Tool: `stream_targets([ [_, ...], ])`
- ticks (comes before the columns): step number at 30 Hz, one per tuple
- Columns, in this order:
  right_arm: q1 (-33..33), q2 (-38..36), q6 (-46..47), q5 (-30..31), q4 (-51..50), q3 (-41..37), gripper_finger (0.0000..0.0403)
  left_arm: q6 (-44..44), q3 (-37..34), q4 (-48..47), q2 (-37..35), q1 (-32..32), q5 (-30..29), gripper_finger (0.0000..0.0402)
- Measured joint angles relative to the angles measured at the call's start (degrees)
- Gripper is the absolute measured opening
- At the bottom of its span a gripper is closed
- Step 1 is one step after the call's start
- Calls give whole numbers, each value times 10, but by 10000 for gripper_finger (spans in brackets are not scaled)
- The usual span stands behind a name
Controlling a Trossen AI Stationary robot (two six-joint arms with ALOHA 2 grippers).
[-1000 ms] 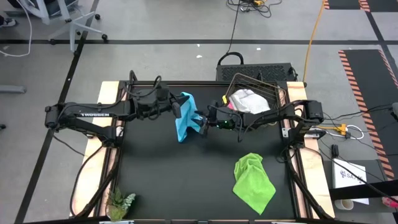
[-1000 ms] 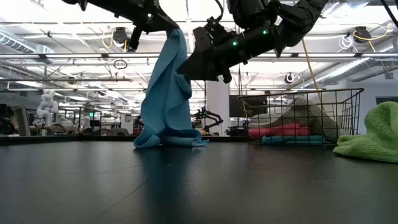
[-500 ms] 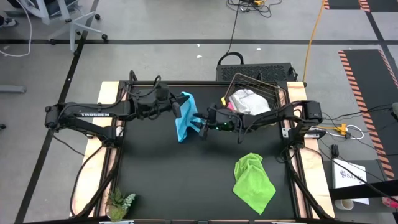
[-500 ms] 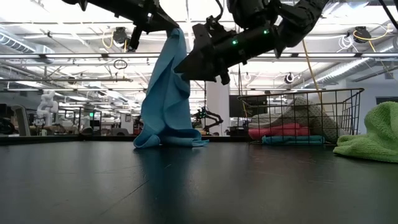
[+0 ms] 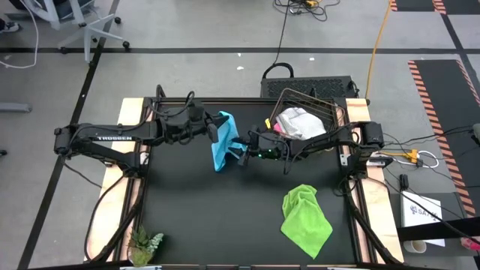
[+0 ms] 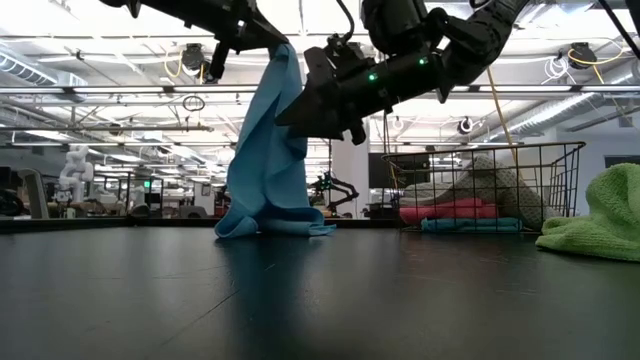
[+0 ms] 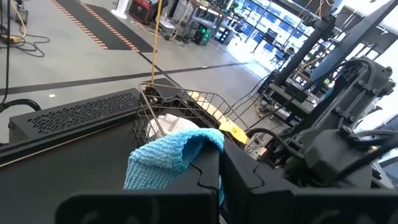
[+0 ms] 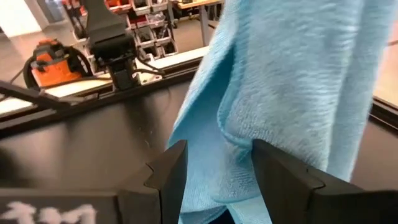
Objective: Fold microfiber towels
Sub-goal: Fold the blue towel
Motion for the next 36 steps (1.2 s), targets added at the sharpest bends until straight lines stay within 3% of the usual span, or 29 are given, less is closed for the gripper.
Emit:
stream_targets([
  [5, -6, 0, 31, 1, -5, 0, 136, 0, 0, 0, 0, 0, 0, 11],
  [12, -21, 0, 53, -65, 2, 0, 11, 0, 0, 0, 0, 0, 0, 11],
  [18, -24, -37, 57, -92, -15, 0, 1, 4, 0, -27, -3, 0, 26, 4],
  [27, -45, -230, 7, -137, -186, 1, 1, 1, -1, -106, -49, 10, 34, 4],
  [33, -95, -316, -57, -136, -267, 1, 0, 20, 0, -106, -100, 42, 41, 13],
  [36, -133, -337, -82, -137, -274, 1, 0, 19, 0, -104, -122, 64, 92, 5],
])
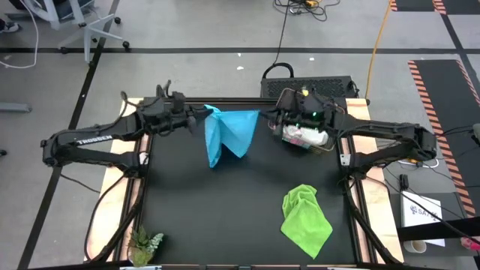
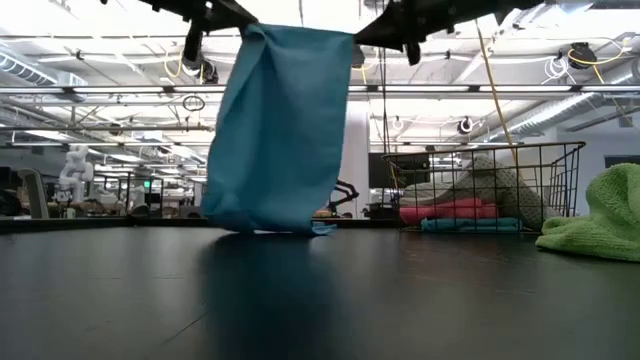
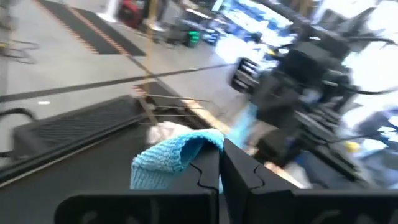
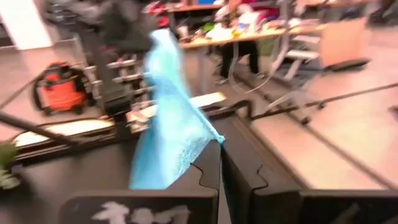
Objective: Fold microfiber towels
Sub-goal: Fold the blue towel
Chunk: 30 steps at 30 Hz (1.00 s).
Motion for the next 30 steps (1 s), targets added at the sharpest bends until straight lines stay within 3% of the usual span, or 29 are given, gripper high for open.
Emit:
stream_targets([
  [8, -86, -8, -23, -43, 1, 0, 0, -37, 0, 4, -6, 40, 196, 29],
  [14, -109, -7, -32, -46, 0, 0, 0, -49, 0, -81, -5, 58, 229, 15],
  [20, -140, -7, -47, -61, 4, 0, 0, -47, 0, -88, -5, 108, 266, 10],
  [25, -175, -7, -58, -61, 31, 0, 0, -47, 0, -85, -9, 180, 336, 7],
  [30, -214, -7, -53, -102, 93, 0, 0, -57, 0, -34, -8, 259, 419, 6],
])
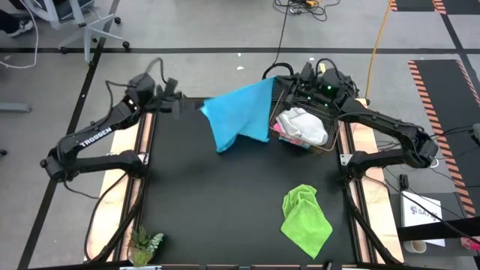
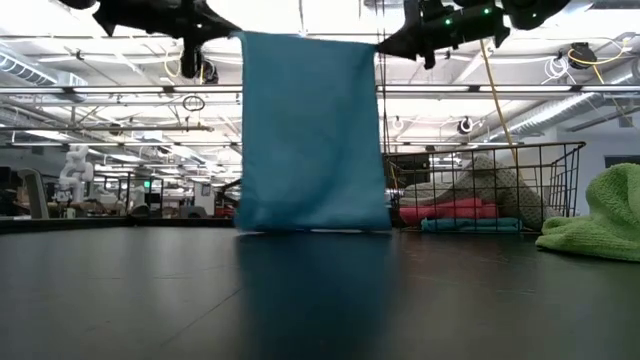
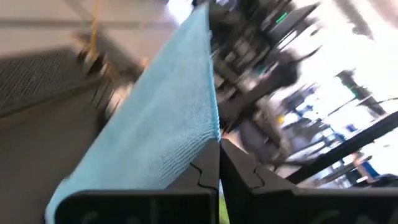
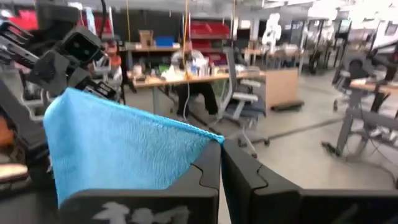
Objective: Fold microfiber towels
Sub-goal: Fold the blue towel
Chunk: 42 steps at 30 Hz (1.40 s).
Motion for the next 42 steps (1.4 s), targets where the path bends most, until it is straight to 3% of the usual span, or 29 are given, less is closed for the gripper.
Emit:
stream_targets([
  [7, -33, 0, 26, -68, 41, 9, 0, -93, 0, 229, 0, 115, 96, 3],
  [11, -29, 3, 25, -104, 39, 10, 0, -144, 0, 305, 0, 153, 145, 3],
  [16, -29, 7, 3, -111, 39, 10, 0, -134, 0, 269, 1, 187, 222, 2],
  [24, -8, 6, 22, -167, -25, 10, 0, -44, 0, 81, 1, 193, 304, 1],
  [28, 22, 6, 9, -167, -107, 10, 0, 32, 0, -50, 1, 171, 306, 1],
  [31, 43, 6, 8, -167, -115, 9, 0, 67, 0, -101, 1, 161, 292, 1],
  [36, 77, -15, 102, -233, 16, 9, 0, 12, 0, -48, -21, 108, 294, 1],
  [42, 95, -49, 156, -280, 111, 9, 0, -142, 1, 162, -82, 62, 314, 1],
])
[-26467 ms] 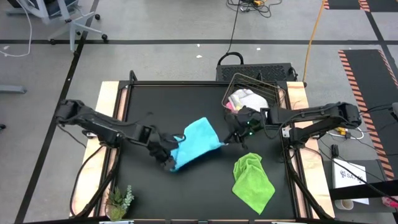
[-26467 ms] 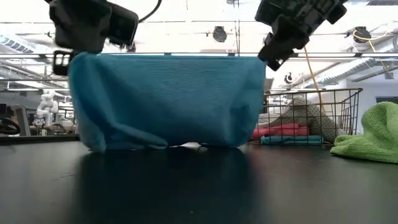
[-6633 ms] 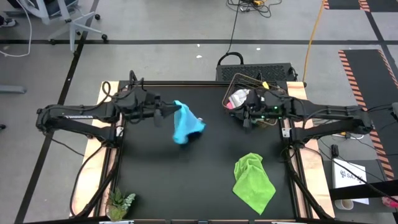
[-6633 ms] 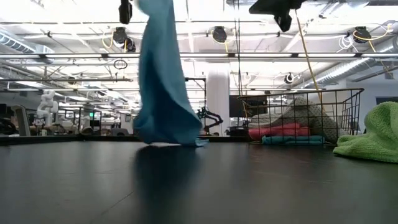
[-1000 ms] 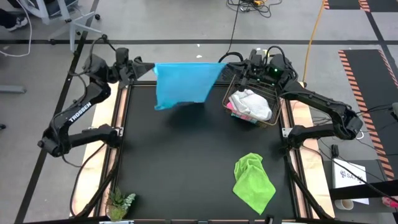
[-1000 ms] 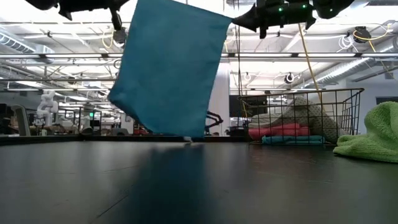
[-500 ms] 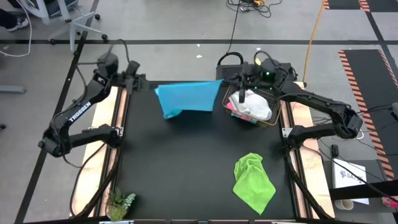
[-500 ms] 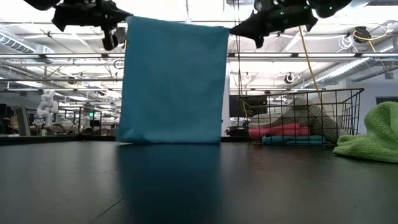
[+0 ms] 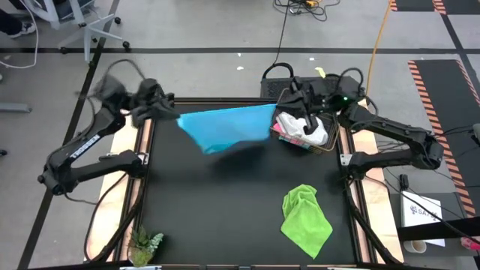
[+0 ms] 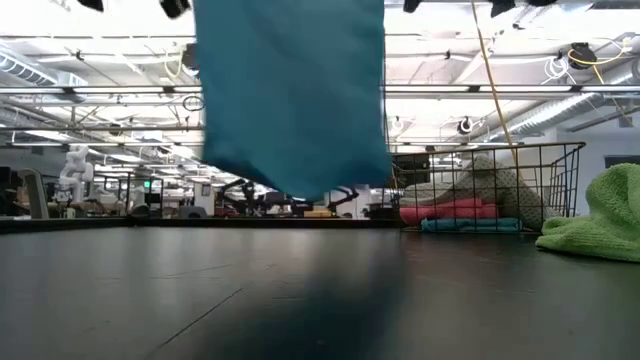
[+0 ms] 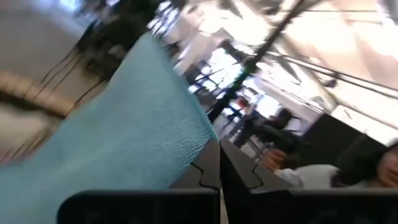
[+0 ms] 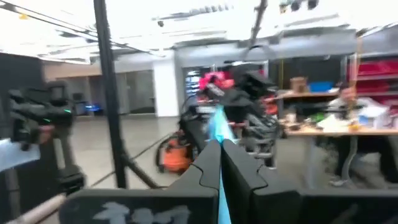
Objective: Fold microfiber towels
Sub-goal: Fold the blue towel
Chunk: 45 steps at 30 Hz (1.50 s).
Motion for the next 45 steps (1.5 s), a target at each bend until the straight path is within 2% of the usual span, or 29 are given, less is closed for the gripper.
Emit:
stream_targets([
  [4, -19, -7, -24, 35, -48, 0, 1, -33, 0, 53, -32, 10, -20, 1],
  [14, -29, 18, -24, 37, -56, 0, 1, 13, 0, -69, -21, 28, -63, 1],
  [20, -23, 20, -28, 39, -111, 0, 1, 15, -1, -63, 3, 27, -72, 1],
  [24, 10, 46, -73, 94, -185, 0, 0, -1, -1, -23, 18, 12, -100, 1],
  [28, 52, 93, -110, 142, -192, 0, 0, 1, -1, 20, 39, -1, -148, 1],
  [35, 92, 172, -149, 204, -192, 0, 1, -19, -1, 38, 54, -32, -117, 1],
  [39, 91, 199, -159, 203, -192, 0, 22, -32, -1, 39, 53, -53, -101, 2],
  [45, 87, 224, -110, 203, -153, 0, 99, -46, -1, 37, 53, -74, -90, 3],
])
